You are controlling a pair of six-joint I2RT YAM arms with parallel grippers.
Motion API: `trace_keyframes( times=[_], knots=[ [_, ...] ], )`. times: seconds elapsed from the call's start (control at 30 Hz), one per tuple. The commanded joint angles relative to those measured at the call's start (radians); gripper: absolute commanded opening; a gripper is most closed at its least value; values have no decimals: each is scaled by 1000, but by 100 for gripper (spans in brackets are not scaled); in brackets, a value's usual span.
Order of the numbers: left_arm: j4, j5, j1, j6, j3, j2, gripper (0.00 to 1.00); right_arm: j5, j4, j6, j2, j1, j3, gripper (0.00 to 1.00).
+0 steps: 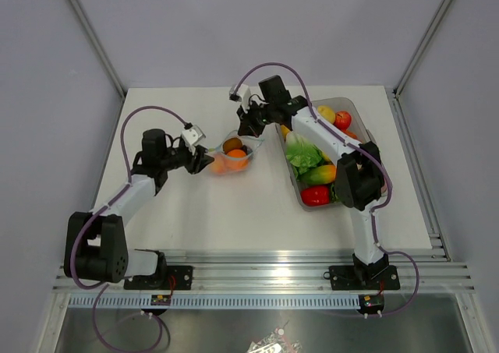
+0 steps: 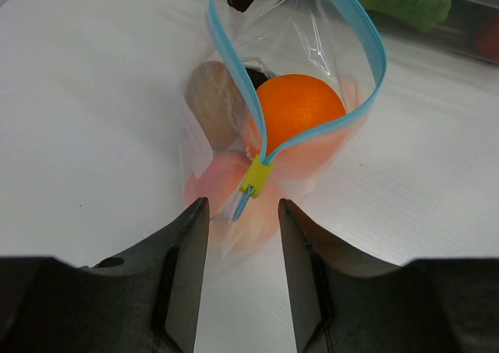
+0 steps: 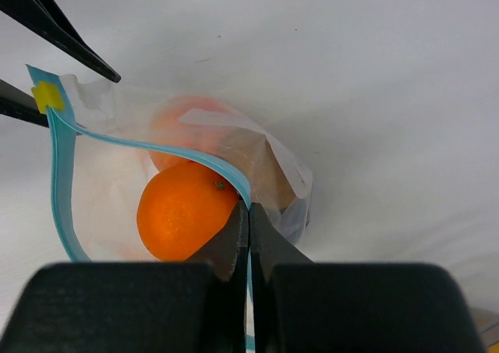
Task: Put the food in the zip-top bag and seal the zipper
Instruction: Zip the zipper food storage bag at the center of the board.
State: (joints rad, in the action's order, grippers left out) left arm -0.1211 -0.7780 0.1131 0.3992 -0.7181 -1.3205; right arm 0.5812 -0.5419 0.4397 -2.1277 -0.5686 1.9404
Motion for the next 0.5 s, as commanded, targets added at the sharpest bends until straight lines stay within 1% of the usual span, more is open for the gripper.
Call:
trace_keyframes(
  times=[0.0, 0.1, 0.27, 0.3, 0.37, 0.4, 0.47],
  knots=[
    [-80, -70, -7, -25, -7, -13, 43, 58, 59, -44, 60, -2, 5, 0],
    [-110, -108, -7, -62, -15, -43, 38, 66, 60, -52, 60, -2, 3, 0],
    [-169, -135, -7, -112, -36, -100, 32, 71, 57, -50, 58, -2, 8, 0],
    [-157, -138, -9, -106, -40, -103, 29, 72, 53, -50, 54, -2, 11, 0],
    [-155, -141, -9, -99, -46, -111, 7, 74, 30, -45, 40, -1, 31, 0],
    [-147, -141, -10, -99, -50, -112, 0, 72, 22, -45, 35, -2, 40, 0],
    [-143, -152, -10, -102, -52, -112, 0, 68, 1, -53, 19, -1, 69, 0]
  ],
)
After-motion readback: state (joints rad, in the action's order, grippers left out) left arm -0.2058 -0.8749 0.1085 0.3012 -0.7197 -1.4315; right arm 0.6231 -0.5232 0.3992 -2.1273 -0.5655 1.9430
